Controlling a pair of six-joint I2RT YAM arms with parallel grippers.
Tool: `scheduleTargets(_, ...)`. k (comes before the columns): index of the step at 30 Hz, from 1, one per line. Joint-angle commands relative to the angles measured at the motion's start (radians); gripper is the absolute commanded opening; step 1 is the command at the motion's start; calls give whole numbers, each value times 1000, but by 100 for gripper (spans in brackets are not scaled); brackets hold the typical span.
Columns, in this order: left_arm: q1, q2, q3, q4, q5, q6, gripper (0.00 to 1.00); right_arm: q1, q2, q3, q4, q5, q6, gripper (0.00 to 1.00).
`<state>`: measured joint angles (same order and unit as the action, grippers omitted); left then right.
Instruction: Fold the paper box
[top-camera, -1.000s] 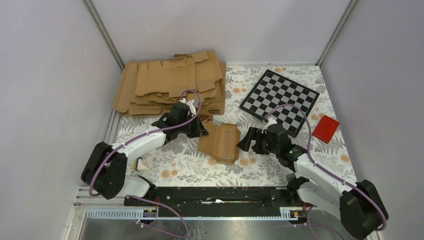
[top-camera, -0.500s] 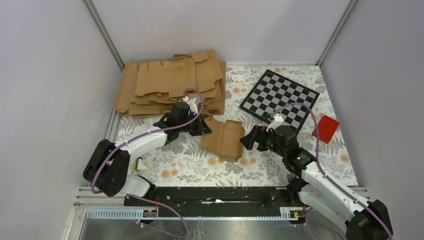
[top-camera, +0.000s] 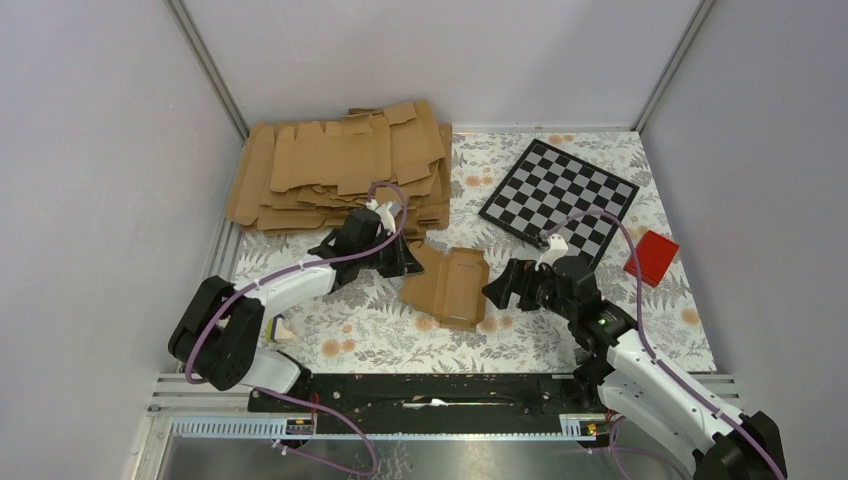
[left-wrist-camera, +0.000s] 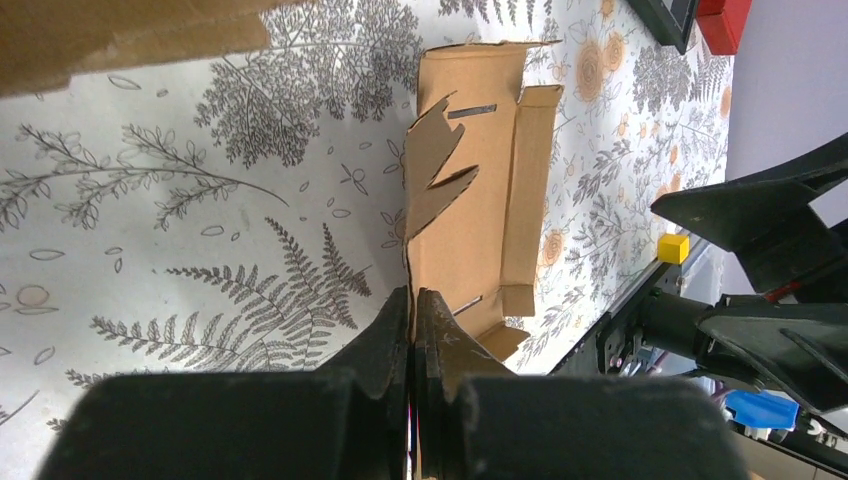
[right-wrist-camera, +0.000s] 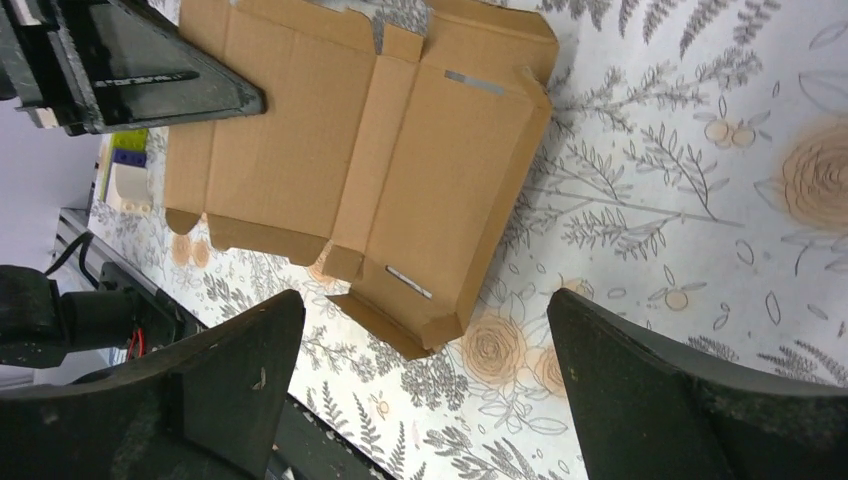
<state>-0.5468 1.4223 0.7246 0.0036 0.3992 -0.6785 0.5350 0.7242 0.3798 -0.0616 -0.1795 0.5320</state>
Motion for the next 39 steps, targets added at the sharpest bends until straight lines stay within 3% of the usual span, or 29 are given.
scheduleTargets(1,-11,-53,-46,65,30,-32,0,5,-56,-64,-17,-23,73,100)
scheduleTargets(7,-14,-106,-117,120,7,-42,0,4,-7,-45,51,-86,123,99)
scheduleTargets(12,-24,-146,-149,127,30,-59,0,5,11,-81,51,-168,137,91)
scheduleTargets(20,-30,-215,-147,66,10,-67,0,5,-18,-147,51,-176,165,83)
scheduleTargets(23,-30,-209,-128,60,10,-66,0,5,14,-167,129,-202,158,78)
scheduleTargets(28,-30,-169,-63,-48,-59,-17,0,5,115,-150,189,-222,131,77)
scheduleTargets(39,-27,-144,-40,-91,-144,40,0,5,302,-102,339,-254,83,78)
